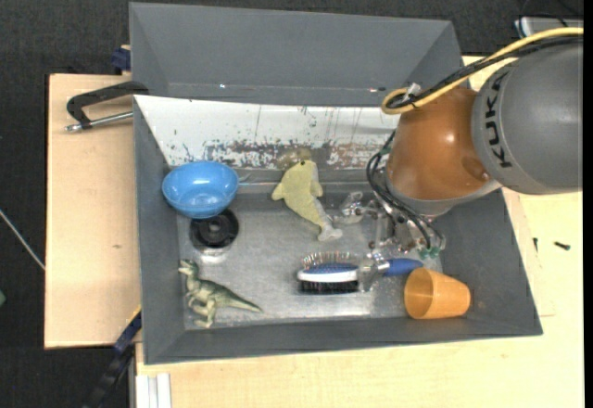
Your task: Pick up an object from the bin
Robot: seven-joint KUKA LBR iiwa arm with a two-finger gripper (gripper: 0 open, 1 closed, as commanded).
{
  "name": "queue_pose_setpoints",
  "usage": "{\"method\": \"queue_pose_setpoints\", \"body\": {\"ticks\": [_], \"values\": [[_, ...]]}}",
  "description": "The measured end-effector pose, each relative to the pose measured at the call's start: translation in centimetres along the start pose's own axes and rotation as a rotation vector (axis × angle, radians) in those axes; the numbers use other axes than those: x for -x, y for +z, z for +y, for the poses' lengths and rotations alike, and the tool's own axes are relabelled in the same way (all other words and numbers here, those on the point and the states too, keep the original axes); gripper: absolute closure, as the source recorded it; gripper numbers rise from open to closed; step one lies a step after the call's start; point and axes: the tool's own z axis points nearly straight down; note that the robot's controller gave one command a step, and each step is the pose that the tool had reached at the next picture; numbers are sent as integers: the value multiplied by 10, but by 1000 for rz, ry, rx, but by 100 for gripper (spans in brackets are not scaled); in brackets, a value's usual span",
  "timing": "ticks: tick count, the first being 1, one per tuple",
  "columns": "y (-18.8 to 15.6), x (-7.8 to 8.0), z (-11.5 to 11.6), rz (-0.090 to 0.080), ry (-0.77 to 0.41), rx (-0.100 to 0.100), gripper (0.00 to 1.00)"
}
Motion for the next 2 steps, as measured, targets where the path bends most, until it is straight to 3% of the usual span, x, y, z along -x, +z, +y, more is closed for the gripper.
{"method": "queue_pose_setpoints", "body": {"ticks": [1, 2], "values": [[-2, 1, -2, -3, 1, -2, 100], [-113, 3, 7, -19, 60, -3, 100]]}}
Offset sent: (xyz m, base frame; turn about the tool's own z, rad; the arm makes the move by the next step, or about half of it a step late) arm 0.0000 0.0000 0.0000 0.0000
